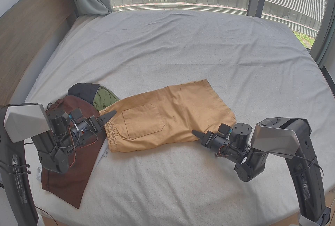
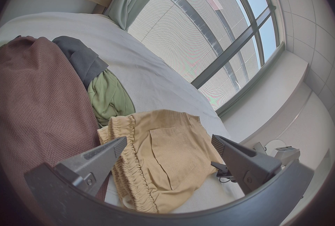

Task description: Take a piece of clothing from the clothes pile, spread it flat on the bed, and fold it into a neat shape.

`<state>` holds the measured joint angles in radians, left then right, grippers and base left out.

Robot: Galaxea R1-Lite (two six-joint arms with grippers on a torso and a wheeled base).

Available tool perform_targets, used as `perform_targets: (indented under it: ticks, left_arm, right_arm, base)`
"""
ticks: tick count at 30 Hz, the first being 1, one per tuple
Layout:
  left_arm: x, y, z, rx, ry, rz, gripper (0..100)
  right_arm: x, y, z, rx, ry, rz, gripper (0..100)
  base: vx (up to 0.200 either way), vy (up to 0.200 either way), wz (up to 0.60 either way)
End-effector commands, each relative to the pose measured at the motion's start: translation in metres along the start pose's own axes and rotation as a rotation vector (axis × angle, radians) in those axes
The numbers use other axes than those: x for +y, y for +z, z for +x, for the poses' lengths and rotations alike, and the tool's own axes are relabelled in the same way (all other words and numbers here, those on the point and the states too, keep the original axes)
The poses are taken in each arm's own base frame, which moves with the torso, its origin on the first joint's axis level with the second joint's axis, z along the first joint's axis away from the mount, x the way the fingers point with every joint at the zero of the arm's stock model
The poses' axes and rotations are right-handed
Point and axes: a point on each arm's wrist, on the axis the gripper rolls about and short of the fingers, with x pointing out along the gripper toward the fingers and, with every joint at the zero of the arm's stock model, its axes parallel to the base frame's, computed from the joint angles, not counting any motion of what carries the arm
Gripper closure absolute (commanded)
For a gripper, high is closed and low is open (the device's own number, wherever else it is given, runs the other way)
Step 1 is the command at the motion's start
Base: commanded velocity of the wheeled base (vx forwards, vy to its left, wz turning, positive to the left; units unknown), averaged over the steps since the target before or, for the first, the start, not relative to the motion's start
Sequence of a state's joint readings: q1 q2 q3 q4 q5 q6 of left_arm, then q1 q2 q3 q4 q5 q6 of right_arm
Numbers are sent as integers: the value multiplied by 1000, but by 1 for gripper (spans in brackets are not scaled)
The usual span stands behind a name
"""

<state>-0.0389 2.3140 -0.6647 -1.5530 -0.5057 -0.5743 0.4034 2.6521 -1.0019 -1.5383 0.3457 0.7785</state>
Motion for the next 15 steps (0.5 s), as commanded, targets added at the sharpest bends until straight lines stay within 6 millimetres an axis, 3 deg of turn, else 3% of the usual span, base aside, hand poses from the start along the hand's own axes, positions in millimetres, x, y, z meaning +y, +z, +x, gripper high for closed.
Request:
perform_targets:
  ticks: [1,9,15]
  left_arm:
    - [1,-1,-1,12,-9,3,0]
    - [2,-5,-3,24,-5,24,0]
    - [-1,-8,-2,34,-11,45,0]
  right_arm:
    - [8,2,-12,14,-14,-17,100]
    - [20,1,-40,53,-72,-12,100]
    - [18,-9,-57,71,-167,-44,100]
  base:
    - [0,0,0]
    - [0,0,0]
    - [0,0,0]
